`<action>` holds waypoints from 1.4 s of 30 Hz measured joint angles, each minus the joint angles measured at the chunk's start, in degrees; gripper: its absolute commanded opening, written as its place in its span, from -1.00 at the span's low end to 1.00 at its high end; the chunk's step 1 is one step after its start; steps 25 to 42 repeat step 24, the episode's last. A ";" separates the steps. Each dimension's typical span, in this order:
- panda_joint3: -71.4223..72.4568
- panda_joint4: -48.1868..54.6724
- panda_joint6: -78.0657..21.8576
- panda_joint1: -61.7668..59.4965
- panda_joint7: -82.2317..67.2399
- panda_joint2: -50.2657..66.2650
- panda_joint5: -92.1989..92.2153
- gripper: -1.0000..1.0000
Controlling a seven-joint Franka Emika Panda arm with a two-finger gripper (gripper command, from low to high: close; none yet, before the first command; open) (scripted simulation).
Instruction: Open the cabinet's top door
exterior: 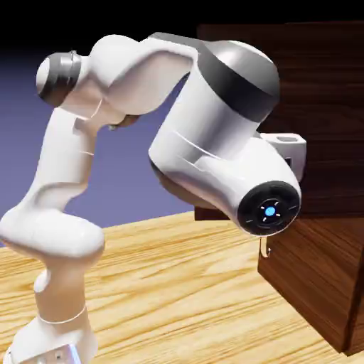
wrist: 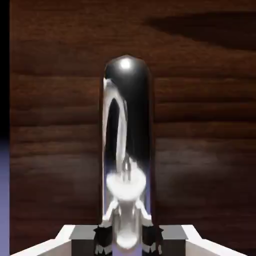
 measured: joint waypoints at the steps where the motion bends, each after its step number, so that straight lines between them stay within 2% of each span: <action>1: 2.07 1.36 0.71 -1.24 -0.03 -2.05 -1.44 -1.00; 5: 9.17 5.16 4.80 -4.31 1.09 -10.35 -6.75 -1.00; 10: 12.43 7.47 11.26 -1.87 4.09 -20.73 -12.76 -1.00; 17: 9.16 12.88 17.52 9.29 9.58 -35.27 -21.16 -1.00; 23: 4.66 22.65 17.62 21.02 15.63 -47.75 -27.94 -1.00; 24: 4.05 24.65 17.22 22.92 16.73 -49.74 -28.89 1.00; 42: 4.05 24.65 17.22 22.92 16.73 -49.74 -28.89 1.00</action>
